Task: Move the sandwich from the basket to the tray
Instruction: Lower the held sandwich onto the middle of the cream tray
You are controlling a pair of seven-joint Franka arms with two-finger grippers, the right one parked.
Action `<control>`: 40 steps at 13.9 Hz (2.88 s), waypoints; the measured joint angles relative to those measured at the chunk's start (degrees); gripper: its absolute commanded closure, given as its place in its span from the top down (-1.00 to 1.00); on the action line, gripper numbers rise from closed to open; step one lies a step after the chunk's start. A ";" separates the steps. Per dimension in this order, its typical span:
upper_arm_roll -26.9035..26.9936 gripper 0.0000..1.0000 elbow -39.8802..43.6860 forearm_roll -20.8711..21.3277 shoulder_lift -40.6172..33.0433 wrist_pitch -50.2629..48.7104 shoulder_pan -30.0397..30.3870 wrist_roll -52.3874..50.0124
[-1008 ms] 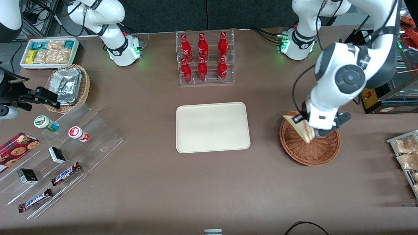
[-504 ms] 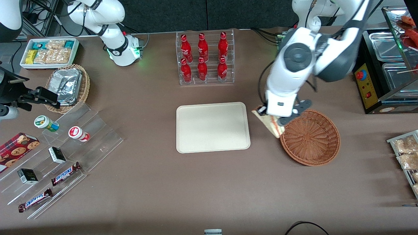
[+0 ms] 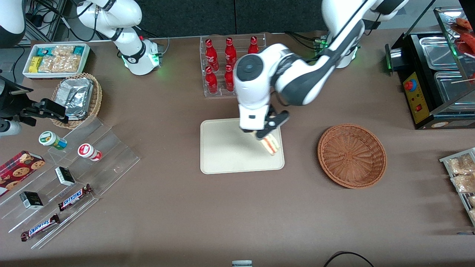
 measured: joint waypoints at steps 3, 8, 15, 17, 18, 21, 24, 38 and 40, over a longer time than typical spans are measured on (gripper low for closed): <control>0.03 -1.00 5.46 3.89 6.25 0.30 -4.35 -3.10; 0.34 -1.00 7.93 5.44 12.30 2.12 -7.05 -7.25; 1.53 -1.00 6.56 6.09 13.16 2.26 -7.21 14.78; 1.51 -1.00 5.20 4.82 13.24 3.58 -7.30 20.38; 1.52 -1.00 4.51 4.27 13.32 4.07 -7.30 22.20; 1.51 -1.00 3.12 3.42 13.74 4.27 -7.31 26.54; 1.51 -1.00 1.89 2.72 14.13 4.34 -7.32 29.00; 1.60 0.99 3.81 -0.59 12.01 1.74 -6.42 30.01; 1.68 0.99 4.62 -4.09 7.77 -2.85 -4.63 30.00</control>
